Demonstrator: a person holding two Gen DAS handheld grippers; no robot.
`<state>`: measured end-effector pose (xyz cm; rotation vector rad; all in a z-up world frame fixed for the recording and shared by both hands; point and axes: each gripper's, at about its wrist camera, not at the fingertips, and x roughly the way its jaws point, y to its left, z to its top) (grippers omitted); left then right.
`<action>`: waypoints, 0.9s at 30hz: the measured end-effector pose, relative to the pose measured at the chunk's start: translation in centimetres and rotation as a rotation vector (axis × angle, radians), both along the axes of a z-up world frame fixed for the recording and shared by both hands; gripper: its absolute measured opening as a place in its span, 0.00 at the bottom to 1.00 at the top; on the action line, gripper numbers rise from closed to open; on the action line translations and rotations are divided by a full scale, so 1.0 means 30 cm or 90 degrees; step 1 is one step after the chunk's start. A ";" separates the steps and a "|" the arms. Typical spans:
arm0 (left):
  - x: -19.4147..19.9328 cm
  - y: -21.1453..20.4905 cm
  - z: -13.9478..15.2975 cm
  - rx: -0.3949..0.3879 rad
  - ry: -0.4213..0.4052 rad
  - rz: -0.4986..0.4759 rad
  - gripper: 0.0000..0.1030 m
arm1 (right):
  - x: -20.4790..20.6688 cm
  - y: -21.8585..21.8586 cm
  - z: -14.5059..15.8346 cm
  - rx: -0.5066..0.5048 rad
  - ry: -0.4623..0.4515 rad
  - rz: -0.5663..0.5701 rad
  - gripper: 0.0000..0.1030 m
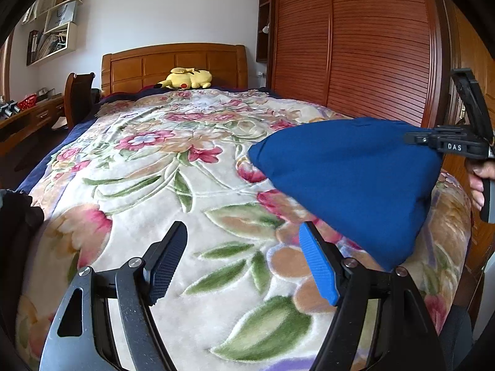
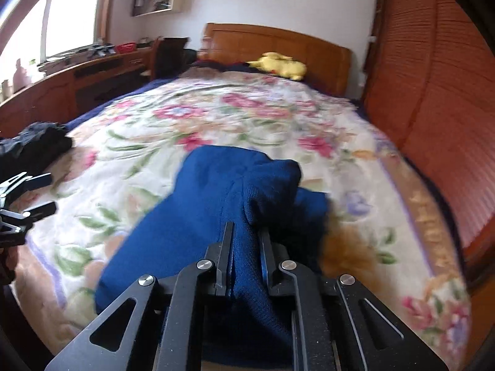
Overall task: Fold large clothes
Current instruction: 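Lift the jacket bundle off the quilt with the right gripper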
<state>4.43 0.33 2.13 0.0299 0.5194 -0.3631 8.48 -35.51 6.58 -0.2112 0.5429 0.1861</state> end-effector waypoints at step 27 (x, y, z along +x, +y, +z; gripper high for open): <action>-0.006 -0.061 -0.014 0.006 0.004 -0.009 0.74 | -0.317 -0.228 -0.229 0.075 -0.016 -0.128 0.60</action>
